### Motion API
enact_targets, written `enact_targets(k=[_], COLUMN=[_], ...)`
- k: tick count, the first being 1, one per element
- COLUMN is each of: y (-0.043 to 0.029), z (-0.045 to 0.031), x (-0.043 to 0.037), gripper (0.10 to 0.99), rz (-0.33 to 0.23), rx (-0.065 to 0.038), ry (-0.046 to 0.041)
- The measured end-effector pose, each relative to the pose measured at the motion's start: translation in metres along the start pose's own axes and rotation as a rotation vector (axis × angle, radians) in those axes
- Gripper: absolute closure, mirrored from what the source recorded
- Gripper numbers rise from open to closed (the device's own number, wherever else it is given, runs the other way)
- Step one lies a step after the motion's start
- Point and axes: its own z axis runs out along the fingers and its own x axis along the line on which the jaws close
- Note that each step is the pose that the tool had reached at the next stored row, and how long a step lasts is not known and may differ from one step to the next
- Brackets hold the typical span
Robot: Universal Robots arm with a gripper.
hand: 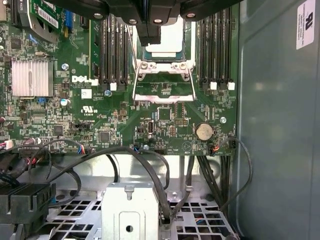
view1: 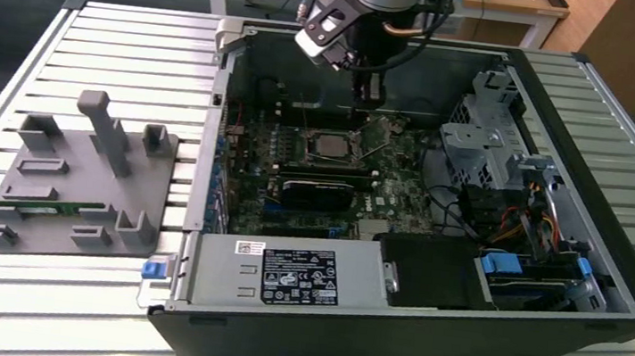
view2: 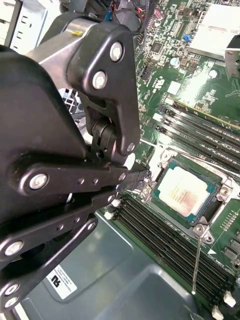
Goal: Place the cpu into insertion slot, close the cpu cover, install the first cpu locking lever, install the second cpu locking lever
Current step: 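Close the cpu cover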
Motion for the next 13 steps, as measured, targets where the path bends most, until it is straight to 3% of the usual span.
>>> enact_targets(k=[9,13], y=[0.0096,0.0181], z=[0.0016,0.0048], x=[0.0001,0.0004], gripper=[0.980,0.980], rz=[-0.019,-0.032], rx=[0.000,0.001], ry=[0.0008,0.0014])
